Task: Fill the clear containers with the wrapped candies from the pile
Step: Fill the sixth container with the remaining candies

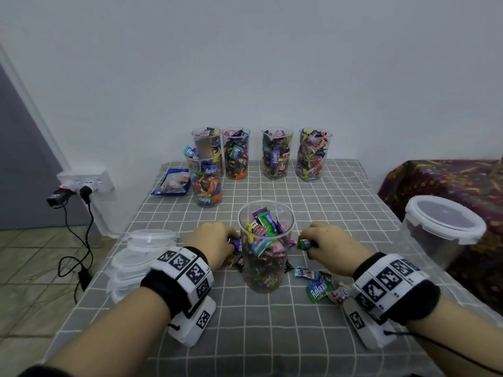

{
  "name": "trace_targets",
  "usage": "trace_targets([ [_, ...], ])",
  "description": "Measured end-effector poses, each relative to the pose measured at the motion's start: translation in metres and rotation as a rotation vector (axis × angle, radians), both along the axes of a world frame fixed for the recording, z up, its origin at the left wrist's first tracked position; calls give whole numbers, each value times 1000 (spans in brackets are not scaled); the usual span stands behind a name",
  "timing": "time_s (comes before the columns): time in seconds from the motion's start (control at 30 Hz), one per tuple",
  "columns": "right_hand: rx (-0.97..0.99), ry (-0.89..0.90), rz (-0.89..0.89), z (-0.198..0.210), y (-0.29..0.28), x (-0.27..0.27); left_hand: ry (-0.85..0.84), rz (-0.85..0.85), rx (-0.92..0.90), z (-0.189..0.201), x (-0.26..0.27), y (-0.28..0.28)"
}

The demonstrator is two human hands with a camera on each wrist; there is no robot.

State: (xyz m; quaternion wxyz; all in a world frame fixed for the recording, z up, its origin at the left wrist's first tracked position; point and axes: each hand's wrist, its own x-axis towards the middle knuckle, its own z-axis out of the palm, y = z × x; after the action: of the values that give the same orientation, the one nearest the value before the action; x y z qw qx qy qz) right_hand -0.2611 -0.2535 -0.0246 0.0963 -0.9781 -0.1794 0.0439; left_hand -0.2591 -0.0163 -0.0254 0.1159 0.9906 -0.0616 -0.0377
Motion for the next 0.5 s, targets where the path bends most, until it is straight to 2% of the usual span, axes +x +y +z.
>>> trace_targets([
  [0.17,154,-129,-37,24,-2,3,-34,50,-120,12,0,3],
  [0.33,349,-329,-49,60,4,5,-163,91,-245,30,-1,11],
  [0.43,476,-407,1,80,17,-2,-221,104,-312,39,0,15],
  [0.5,506,-397,68,85,30,-7,-245,107,-342,46,0,16],
])
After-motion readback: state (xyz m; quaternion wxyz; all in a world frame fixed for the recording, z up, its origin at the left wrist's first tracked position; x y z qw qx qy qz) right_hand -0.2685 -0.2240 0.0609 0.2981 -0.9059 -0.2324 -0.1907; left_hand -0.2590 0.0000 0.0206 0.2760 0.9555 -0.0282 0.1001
